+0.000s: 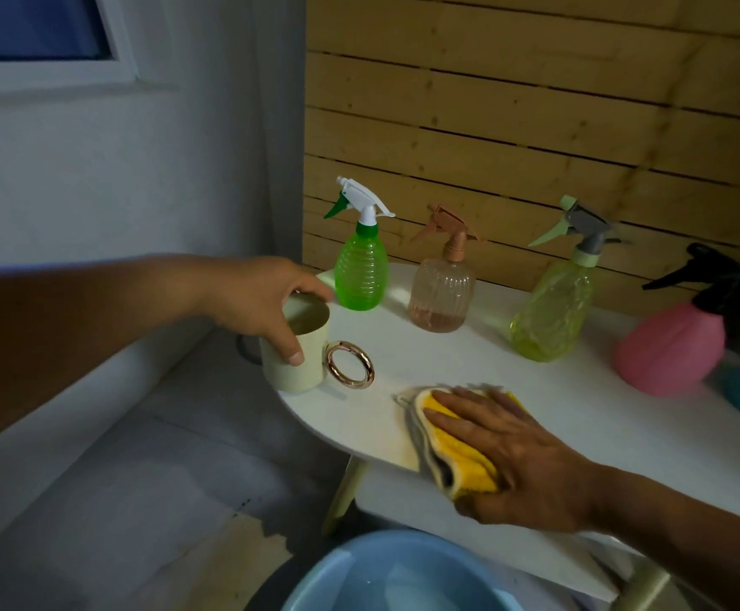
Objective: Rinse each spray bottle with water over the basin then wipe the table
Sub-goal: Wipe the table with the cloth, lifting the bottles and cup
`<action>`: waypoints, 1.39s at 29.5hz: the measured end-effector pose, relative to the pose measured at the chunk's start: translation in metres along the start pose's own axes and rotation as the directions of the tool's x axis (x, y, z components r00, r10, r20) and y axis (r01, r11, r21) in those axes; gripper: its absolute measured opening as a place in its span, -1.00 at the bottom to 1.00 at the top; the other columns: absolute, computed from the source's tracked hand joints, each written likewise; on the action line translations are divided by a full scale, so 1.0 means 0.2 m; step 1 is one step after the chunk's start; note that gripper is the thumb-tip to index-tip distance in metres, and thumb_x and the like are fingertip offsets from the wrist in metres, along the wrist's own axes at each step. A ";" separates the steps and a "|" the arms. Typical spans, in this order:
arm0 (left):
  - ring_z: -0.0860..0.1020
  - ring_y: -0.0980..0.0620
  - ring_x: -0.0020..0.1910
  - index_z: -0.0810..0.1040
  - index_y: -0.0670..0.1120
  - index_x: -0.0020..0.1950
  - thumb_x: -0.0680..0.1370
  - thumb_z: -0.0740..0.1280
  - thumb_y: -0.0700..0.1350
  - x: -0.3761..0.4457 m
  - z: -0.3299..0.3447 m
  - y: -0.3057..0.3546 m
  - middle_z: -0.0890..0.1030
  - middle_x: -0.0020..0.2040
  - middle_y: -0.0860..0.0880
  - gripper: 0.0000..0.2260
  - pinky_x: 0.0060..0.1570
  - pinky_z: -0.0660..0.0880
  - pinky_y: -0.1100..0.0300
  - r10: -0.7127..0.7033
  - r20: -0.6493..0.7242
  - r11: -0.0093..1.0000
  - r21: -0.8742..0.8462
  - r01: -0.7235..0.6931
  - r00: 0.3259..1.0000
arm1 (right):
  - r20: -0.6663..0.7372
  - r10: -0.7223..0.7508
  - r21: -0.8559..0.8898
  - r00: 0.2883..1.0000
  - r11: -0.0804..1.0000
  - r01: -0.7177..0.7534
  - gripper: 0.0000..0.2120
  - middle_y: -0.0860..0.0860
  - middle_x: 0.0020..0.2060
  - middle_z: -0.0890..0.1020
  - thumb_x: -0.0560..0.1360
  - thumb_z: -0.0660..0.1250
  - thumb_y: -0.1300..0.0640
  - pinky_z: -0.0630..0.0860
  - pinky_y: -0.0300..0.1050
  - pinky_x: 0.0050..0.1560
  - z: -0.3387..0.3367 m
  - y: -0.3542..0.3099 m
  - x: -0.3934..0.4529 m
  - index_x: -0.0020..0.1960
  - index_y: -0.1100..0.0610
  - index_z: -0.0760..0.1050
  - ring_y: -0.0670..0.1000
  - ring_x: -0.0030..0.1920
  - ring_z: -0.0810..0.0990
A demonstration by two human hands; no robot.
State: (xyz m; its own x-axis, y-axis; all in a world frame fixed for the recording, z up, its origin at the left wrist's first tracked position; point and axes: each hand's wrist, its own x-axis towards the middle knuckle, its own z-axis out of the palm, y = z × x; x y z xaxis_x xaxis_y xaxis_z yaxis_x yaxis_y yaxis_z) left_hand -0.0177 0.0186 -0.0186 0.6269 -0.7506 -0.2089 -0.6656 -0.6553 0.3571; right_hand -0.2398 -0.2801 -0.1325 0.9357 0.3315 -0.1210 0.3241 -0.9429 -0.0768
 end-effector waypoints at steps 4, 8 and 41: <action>0.46 0.09 0.30 0.43 0.12 0.51 0.31 0.68 -0.02 0.00 0.07 0.02 0.43 0.31 0.15 -0.19 0.34 0.44 0.15 0.005 0.012 1.000 0.004 -0.005 1.000 | -0.009 0.072 0.029 0.997 0.997 -0.072 -0.05 -0.30 0.59 -0.26 0.44 0.23 -0.50 -0.33 -0.06 0.58 0.00 0.07 -0.15 0.59 -0.32 -0.30 -0.20 0.58 -0.34; 0.44 0.09 0.32 0.43 0.13 0.51 0.30 0.69 -0.01 0.01 0.10 0.03 0.42 0.31 0.16 -0.17 0.38 0.42 0.11 0.018 -0.022 1.000 -0.011 -0.019 1.000 | 0.012 0.104 0.045 0.995 0.994 -0.104 -0.10 -0.32 0.58 -0.27 0.44 0.08 -0.59 -0.29 0.02 0.60 0.00 0.08 -0.19 0.56 -0.36 -0.34 -0.21 0.58 -0.34; 0.44 -0.21 0.41 0.41 -0.17 0.46 0.67 0.22 -0.19 0.36 0.55 0.75 0.44 0.45 -0.20 -0.65 0.35 0.42 -0.06 0.145 0.074 0.946 0.281 -0.160 0.987 | -0.026 0.394 0.269 0.919 0.888 -0.373 -0.40 -0.19 0.64 0.00 0.59 -0.25 -0.39 -0.22 0.04 0.59 0.01 0.01 -0.17 0.60 -0.33 0.00 -0.09 0.63 -0.09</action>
State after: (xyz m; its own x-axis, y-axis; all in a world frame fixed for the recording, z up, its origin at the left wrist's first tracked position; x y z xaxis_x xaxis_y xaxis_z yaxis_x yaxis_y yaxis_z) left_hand -0.1167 -0.1433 -0.0800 0.4921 -0.8418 -0.2220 -0.8439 -0.5239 0.1158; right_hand -0.2712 -0.2926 -0.1313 0.9910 -0.0675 -0.1153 -0.0985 -0.9521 -0.2895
